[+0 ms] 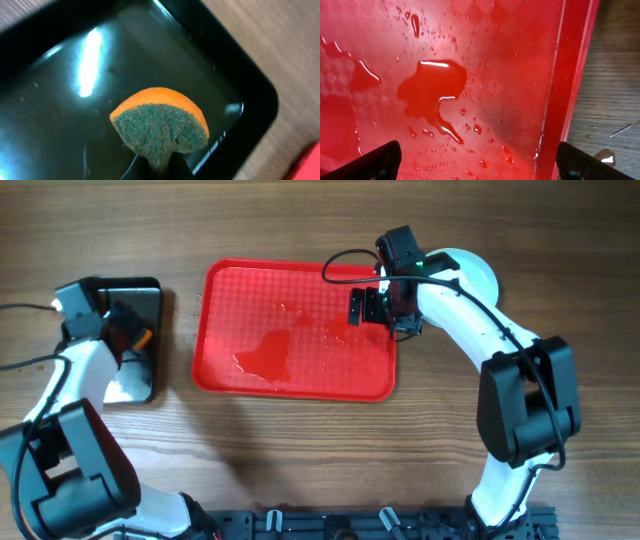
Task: Clean dirty plates on tray and stack at the side
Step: 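Move the sponge with the left gripper into the black tray and release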
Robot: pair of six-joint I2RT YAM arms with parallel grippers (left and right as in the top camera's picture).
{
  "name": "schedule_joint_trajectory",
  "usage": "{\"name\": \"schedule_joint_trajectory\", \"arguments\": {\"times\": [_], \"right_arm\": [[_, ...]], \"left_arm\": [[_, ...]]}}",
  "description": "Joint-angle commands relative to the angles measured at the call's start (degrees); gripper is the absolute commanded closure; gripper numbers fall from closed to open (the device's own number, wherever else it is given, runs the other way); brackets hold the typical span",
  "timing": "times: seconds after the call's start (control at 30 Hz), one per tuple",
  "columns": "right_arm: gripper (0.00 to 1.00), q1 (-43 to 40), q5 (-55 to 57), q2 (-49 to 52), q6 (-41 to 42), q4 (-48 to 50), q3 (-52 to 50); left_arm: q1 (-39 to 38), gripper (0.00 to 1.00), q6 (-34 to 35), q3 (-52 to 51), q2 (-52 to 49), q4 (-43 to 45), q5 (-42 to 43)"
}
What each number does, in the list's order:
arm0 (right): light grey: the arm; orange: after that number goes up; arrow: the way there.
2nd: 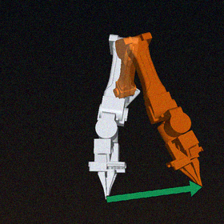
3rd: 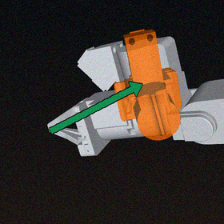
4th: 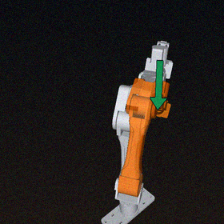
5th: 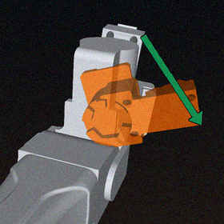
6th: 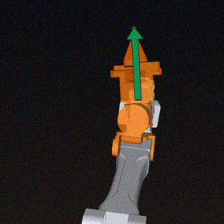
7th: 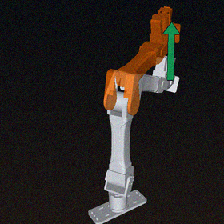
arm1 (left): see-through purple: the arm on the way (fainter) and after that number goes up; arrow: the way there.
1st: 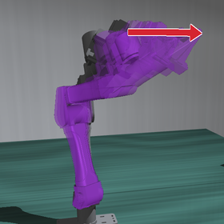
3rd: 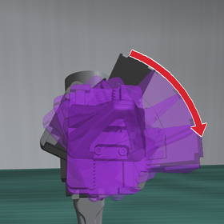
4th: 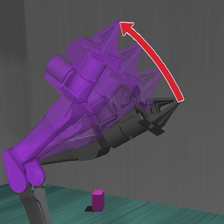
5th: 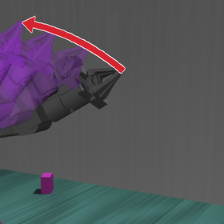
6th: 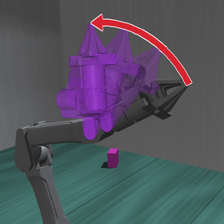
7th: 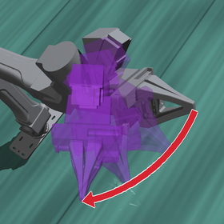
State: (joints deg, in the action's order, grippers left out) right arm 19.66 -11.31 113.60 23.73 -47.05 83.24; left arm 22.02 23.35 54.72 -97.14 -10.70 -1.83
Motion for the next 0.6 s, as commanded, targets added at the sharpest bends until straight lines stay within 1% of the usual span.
{"name": "schedule_joint_trajectory", "arguments": {"times": [0.0,0.07,0.13,0.2,0.23,0.27,0.37,0.4,0.43,0.5,0.57], "right_arm": [[0.0,1.75,-2.14,1.27,-2.71,0.48,-0.46],[0.0,3.32,-2.14,1.29,-2.71,0.79,-0.46],[0.0,4.94,-2.12,1.29,-2.54,1.31,-0.46],[0.0,6.73,-2.12,1.29,-2.51,1.79,-0.46],[0.0,7.85,-2.12,1.29,-2.54,1.84,-0.46],[0.0,8.61,-2.08,1.29,-2.54,1.84,-0.46],[0.0,9.75,-2.08,1.29,-2.51,2.45,-0.46],[0.0,9.75,-2.08,1.29,-2.51,2.91,-0.46],[0.0,9.75,-2.08,1.29,-2.47,3.34,-0.46],[0.0,9.75,-2.08,1.29,-2.1,3.54,-0.46],[0.0,9.75,-2.05,1.29,-2.12,3.5,-0.46]], "left_arm": [[3.08,0.96,-0.66,0.59,-2.29,2.08,-0.31],[3.78,0.91,-0.63,0.59,-4.15,2.36,-0.31],[3.78,0.77,-0.66,0.59,-5.44,2.36,-0.33],[3.78,0.7,-0.66,0.59,-5.84,2.38,-0.33],[3.78,0.64,-0.63,0.59,-5.7,2.4,-0.31],[3.78,0.64,-0.63,0.59,-4.85,2.36,-0.28],[3.76,0.65,-0.42,0.59,4.35,2.32,2.49],[3.76,0.75,-0.44,0.59,8.26,1.9,4.79],[3.76,0.8,-0.5,0.59,9.73,1.44,4.74],[3.76,0.96,-0.66,0.57,8.22,0.09,2.38],[3.87,0.96,-0.66,0.57,1.01,0.94,2.23]]}}
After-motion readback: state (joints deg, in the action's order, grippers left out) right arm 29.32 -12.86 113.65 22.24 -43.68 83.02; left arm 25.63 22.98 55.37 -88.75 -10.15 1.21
